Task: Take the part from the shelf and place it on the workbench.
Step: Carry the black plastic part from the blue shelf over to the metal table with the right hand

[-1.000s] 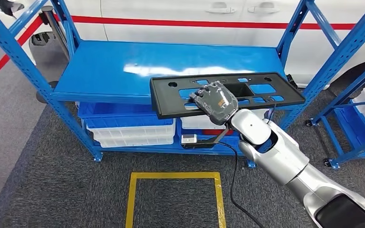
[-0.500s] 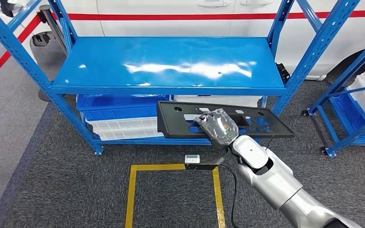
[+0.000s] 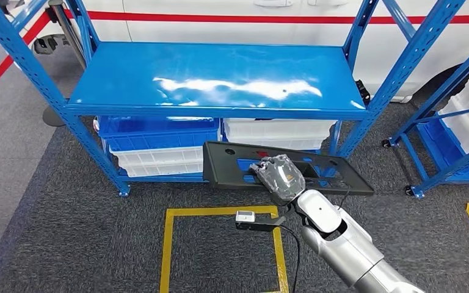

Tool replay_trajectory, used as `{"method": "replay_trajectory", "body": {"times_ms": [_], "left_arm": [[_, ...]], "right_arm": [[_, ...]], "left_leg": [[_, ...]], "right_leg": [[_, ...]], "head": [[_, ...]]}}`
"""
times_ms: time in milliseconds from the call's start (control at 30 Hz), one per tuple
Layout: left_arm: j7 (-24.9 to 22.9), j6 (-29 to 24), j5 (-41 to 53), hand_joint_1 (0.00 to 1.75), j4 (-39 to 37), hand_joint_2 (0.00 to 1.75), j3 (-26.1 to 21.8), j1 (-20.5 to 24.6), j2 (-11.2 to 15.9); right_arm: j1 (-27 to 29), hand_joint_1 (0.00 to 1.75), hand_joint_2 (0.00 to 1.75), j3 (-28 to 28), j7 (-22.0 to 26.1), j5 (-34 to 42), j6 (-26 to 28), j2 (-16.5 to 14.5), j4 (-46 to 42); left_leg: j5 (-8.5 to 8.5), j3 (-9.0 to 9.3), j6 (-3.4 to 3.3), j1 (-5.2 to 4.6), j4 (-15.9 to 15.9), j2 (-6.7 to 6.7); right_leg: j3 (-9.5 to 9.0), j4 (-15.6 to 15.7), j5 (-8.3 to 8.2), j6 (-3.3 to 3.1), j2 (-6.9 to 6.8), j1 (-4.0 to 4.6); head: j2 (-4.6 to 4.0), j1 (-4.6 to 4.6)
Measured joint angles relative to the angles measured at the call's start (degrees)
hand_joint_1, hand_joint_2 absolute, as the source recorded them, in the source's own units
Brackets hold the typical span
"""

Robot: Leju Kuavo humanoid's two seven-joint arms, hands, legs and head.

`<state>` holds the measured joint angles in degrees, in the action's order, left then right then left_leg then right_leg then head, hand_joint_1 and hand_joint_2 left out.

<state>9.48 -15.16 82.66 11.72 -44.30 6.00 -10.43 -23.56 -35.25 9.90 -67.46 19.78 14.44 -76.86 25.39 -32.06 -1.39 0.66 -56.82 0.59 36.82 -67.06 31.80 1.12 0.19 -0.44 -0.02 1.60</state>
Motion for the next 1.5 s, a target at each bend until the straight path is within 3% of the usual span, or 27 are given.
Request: {"method": "replay_trajectory", "body": {"times_ms": [67,100,133,200,233,300,400,467,533,567,600,633,733,800,867,933,967,1033,1100,1133,1167,1200,1267,1333,1400,1467,1500], "left_arm": [[-0.19,0.09,-0.09,0.00,0.00,1.75,-0.01,-0.08,0.01],[-0.30,0.15,-0.04,0.00,0.00,1.75,-0.01,-0.12,0.02],[-0.37,0.22,0.06,0.00,0.00,1.75,-0.01,-0.14,0.02],[-0.48,0.34,0.25,0.00,0.00,1.75,0.00,-0.15,0.00],[-0.51,0.37,0.29,0.00,0.00,1.75,0.00,-0.16,0.00],[-0.60,0.41,0.31,0.00,0.00,1.75,-0.01,-0.22,0.03],[-0.69,0.56,0.31,0.00,0.00,1.75,-0.01,-0.27,0.07],[-0.80,0.69,0.31,0.00,0.00,1.75,-0.01,-0.26,0.12],[-1.03,0.77,0.33,0.00,0.00,1.75,-0.01,-0.29,0.17],[-1.23,0.81,0.36,0.00,0.00,1.75,0.00,-0.29,0.22],[-1.45,0.86,0.40,0.00,0.00,1.75,0.01,-0.28,0.27],[-1.72,0.90,0.43,0.00,0.00,1.75,0.01,-0.27,0.32],[-2.23,0.94,0.46,0.00,0.00,1.75,-0.01,-0.19,0.52],[-2.27,0.88,0.46,0.00,0.00,1.75,0.00,-0.01,0.66],[-2.30,0.83,0.48,0.00,0.00,1.75,0.01,0.16,0.67],[-2.33,0.80,0.51,0.00,0.01,1.75,0.02,0.34,0.60],[-2.34,0.79,0.53,0.00,0.02,1.75,0.02,0.45,0.57],[-2.33,0.77,0.54,0.00,0.02,1.75,0.02,0.58,0.57],[-2.31,0.76,0.51,0.00,0.02,1.75,0.02,0.63,0.57],[-2.30,0.75,0.48,0.00,0.02,1.75,0.02,0.69,0.57],[-2.30,0.75,0.45,0.00,0.02,1.75,0.02,0.78,0.56],[-2.30,0.74,0.43,0.00,0.02,1.75,0.03,0.91,0.54],[-2.30,0.67,0.42,0.00,0.02,1.75,0.04,1.16,0.53],[-2.30,0.59,0.52,0.00,0.02,1.75,0.05,1.27,0.54],[-2.32,0.53,0.74,0.00,0.02,1.75,0.08,1.31,0.54],[-2.35,0.46,0.92,0.00,0.02,1.75,0.15,1.34,0.55],[-2.39,0.44,0.96,0.00,0.02,1.75,0.22,1.32,0.56]], "right_arm": [[0.56,1.75,1.75,0.48,-0.01,0.23,0.09,-0.02,0.07],[0.86,1.75,1.75,0.71,-0.04,0.35,0.11,-0.02,0.10],[1.07,1.75,1.75,0.93,-0.10,0.45,0.13,-0.02,0.14],[1.21,1.75,1.75,1.57,-0.23,0.62,0.26,-0.06,0.16],[1.19,1.75,1.75,1.91,-0.29,0.68,0.34,-0.12,0.15],[1.36,1.75,1.75,2.55,-0.40,0.79,0.49,-0.28,0.14],[2.00,1.75,1.75,3.44,-0.48,0.86,0.65,-0.53,0.09],[2.21,1.75,1.75,3.96,-0.48,0.98,1.05,-0.74,0.02],[2.65,1.75,1.75,4.43,-0.47,1.18,1.58,-0.91,-0.02],[3.02,1.75,1.75,4.62,-0.46,1.28,1.75,-0.97,-0.03],[3.39,1.75,1.75,4.80,-0.46,1.36,1.87,-1.03,-0.03],[3.68,1.75,1.75,4.97,-0.45,1.42,1.95,-1.10,-0.04],[4.01,1.75,1.75,5.69,-0.45,1.47,2.18,-1.33,-0.33],[4.20,1.75,1.75,6.19,-0.45,1.47,2.37,-1.46,-0.72],[4.65,1.75,1.75,6.70,-0.43,1.47,2.46,-1.51,-1.16],[5.14,1.75,1.75,7.26,-0.38,1.46,2.54,-1.55,-1.63],[5.24,1.75,1.75,7.50,-0.35,1.45,2.58,-1.56,-1.84],[5.41,1.75,1.75,7.81,-0.30,1.43,2.64,-1.58,-2.19],[5.73,1.75,1.75,8.01,-0.28,1.41,2.66,-1.59,-2.37],[5.89,1.75,1.75,8.09,-0.28,1.41,2.66,-1.59,-2.43],[6.01,1.75,1.75,8.19,-0.29,1.41,2.67,-1.58,-2.55],[6.07,1.75,1.75,8.32,-0.30,1.41,2.68,-1.57,-2.74],[6.09,1.75,1.75,8.69,-0.30,1.41,2.72,-1.57,-3.25],[6.21,1.75,1.75,8.99,-0.31,1.41,2.80,-1.57,-3.60],[6.49,1.75,1.75,9.29,-0.32,1.41,2.86,-1.57,-3.82],[6.63,1.75,1.75,9.51,-0.32,1.43,2.94,-1.59,-4.13],[6.67,1.75,1.75,9.54,-0.32,1.44,2.98,-1.61,-4.24]], "left_leg": [[-0.01,-0.08,-0.07,-0.05,-0.07,0.40],[0.02,-0.09,-0.06,-0.05,-0.14,0.60],[0.08,-0.06,-0.01,-0.05,-0.24,0.83],[0.36,-0.01,0.28,-0.14,-0.56,1.29],[0.53,-0.09,0.51,-0.31,-0.82,1.50],[0.73,-0.32,1.00,-0.65,-1.15,2.11],[1.46,-0.60,1.88,-0.54,-1.73,2.54],[4.35,-2.24,2.43,-0.32,-5.85,1.20],[8.20,-5.47,2.65,-0.27,-13.71,0.16],[9.22,-6.79,2.67,-0.26,-16.86,0.02],[9.18,-7.30,2.62,-0.26,-18.17,-0.04],[8.06,-6.78,2.47,-0.26,-17.19,-0.10],[2.58,-1.76,1.59,-0.24,-6.29,-2.05],[1.54,-0.02,1.25,-0.27,-2.20,-3.40],[1.44,0.09,0.98,-0.26,-1.56,-2.97],[0.87,0.19,0.38,-0.04,-0.91,-2.03],[0.60,0.21,0.10,0.08,-0.59,-1.51],[0.43,0.07,-0.15,-0.02,-0.50,-0.47],[0.44,-0.11,-0.17,-0.08,-0.62,0.63],[0.46,-0.15,-0.13,-0.08,-0.71,1.16],[0.52,-0.16,-0.06,-0.08,-0.81,1.67],[0.61,-0.15,0.08,-0.09,-0.94,2.14],[0.84,-0.19,0.53,-0.36,-1.20,2.91],[0.93,-0.18,1.03,-0.62,-1.28,3.56],[1.16,-0.09,1.64,-0.55,-1.39,3.98],[3.17,-1.02,2.23,-0.39,-3.88,2.63],[5.04,-2.26,2.42,-0.29,-6.88,1.54]], "right_leg": [[3.34,-6.76,2.05,0.29,-0.02,-0.22],[3.80,-7.49,1.49,0.39,-0.09,-0.33],[3.08,-5.72,-0.20,0.44,-0.25,-0.45],[-0.45,2.01,-4.40,0.37,-1.64,-0.48],[-1.93,5.50,-5.66,0.17,-2.40,-0.35],[-2.85,8.37,-6.11,-0.34,-3.11,0.02],[-2.55,8.66,-6.42,-1.39,-1.83,-0.05],[-2.52,8.90,-6.73,-2.06,-1.04,-0.23],[-2.42,8.89,-6.85,-2.40,-0.14,-0.18],[-2.39,8.84,-6.88,-2.46,0.36,-0.13],[-2.38,8.77,-6.89,-2.47,0.90,-0.08],[-2.38,8.65,-6.89,-2.47,1.48,-0.05],[-2.28,8.32,-6.92,-2.31,3.20,0.02],[-1.82,8.20,-7.18,-1.75,4.10,-0.02],[-1.41,8.37,-7.63,-0.91,4.90,-0.09],[-0.85,7.49,-6.92,-0.29,3.85,-0.05],[0.07,5.47,-5.58,-0.05,2.72,-0.02],[3.31,-1.73,-1.71,0.32,0.71,-0.21],[5.68,-7.29,0.13,0.64,0.24,-0.41],[5.34,-6.99,-0.56,0.72,0.09,-0.48],[3.78,-4.34,-2.16,0.72,-0.20,-0.53],[1.47,-0.13,-3.96,0.65,-0.92,-0.53],[-2.11,6.67,-6.03,0.07,-2.57,-0.15],[-2.68,8.28,-6.16,-0.63,-2.83,0.26],[-2.53,8.57,-6.52,-1.30,-1.80,0.10],[-2.54,8.93,-6.91,-2.02,-0.95,-0.18],[-2.52,9.01,-7.05,-2.27,-0.56,-0.24]], "head": [[0.00,0.00],[0.00,0.00],[0.00,0.00],[0.00,0.00],[0.00,0.00],[0.00,0.00],[0.00,0.00],[0.00,0.01],[0.00,0.01],[0.00,0.00],[0.00,0.00],[0.00,0.00],[0.00,0.00],[0.00,0.00],[0.00,0.00],[0.00,0.00],[0.00,0.00],[0.00,0.00],[0.00,0.00],[0.00,0.00],[0.00,0.00],[0.00,0.00],[0.00,0.00],[0.00,0.00],[0.00,0.00],[0.00,0.00],[0.00,0.00]]}}
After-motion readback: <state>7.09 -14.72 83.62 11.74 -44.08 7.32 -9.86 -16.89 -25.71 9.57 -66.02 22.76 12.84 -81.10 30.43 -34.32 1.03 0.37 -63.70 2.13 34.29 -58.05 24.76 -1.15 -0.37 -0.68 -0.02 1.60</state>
